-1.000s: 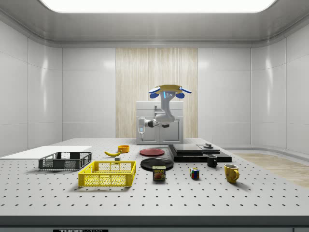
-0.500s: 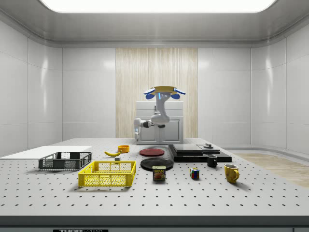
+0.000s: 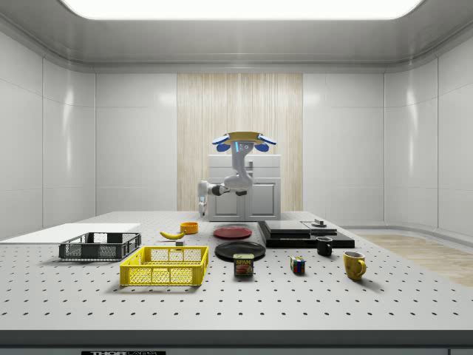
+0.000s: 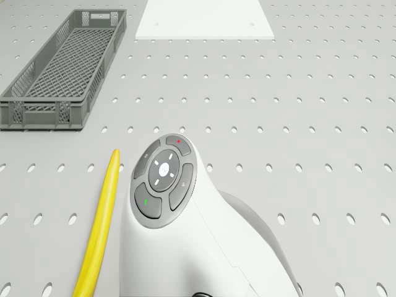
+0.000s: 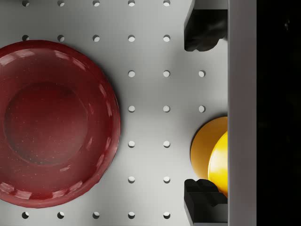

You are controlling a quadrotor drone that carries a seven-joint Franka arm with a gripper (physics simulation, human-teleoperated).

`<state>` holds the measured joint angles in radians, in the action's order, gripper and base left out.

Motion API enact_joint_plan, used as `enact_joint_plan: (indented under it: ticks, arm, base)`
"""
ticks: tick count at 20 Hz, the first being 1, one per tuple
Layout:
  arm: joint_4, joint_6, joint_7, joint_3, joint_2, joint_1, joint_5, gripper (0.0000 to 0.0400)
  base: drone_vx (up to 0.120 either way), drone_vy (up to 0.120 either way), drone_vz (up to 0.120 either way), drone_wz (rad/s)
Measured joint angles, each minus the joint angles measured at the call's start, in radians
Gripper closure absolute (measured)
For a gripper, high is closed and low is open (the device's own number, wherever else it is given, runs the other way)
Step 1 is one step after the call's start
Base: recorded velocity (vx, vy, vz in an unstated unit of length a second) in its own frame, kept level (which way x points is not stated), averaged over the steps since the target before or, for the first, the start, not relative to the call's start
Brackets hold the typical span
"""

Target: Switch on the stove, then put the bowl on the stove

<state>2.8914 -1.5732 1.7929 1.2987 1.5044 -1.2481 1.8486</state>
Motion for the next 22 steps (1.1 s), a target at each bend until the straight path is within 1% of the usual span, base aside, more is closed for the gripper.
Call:
enact_joint_plan:
  ticks: [20, 22]
  arm:
    - [0.0, -0.005, 0.001, 0.001, 0.005, -0.001, -0.002, 0.0]
    - [-0.002, -0.009, 0.001, -0.008, 0.006, -0.003, 0.006, 0.0]
  base:
    - [0.12, 0.0, 0.0, 0.0]
    - [0.0, 0.0, 0.0, 0.0]
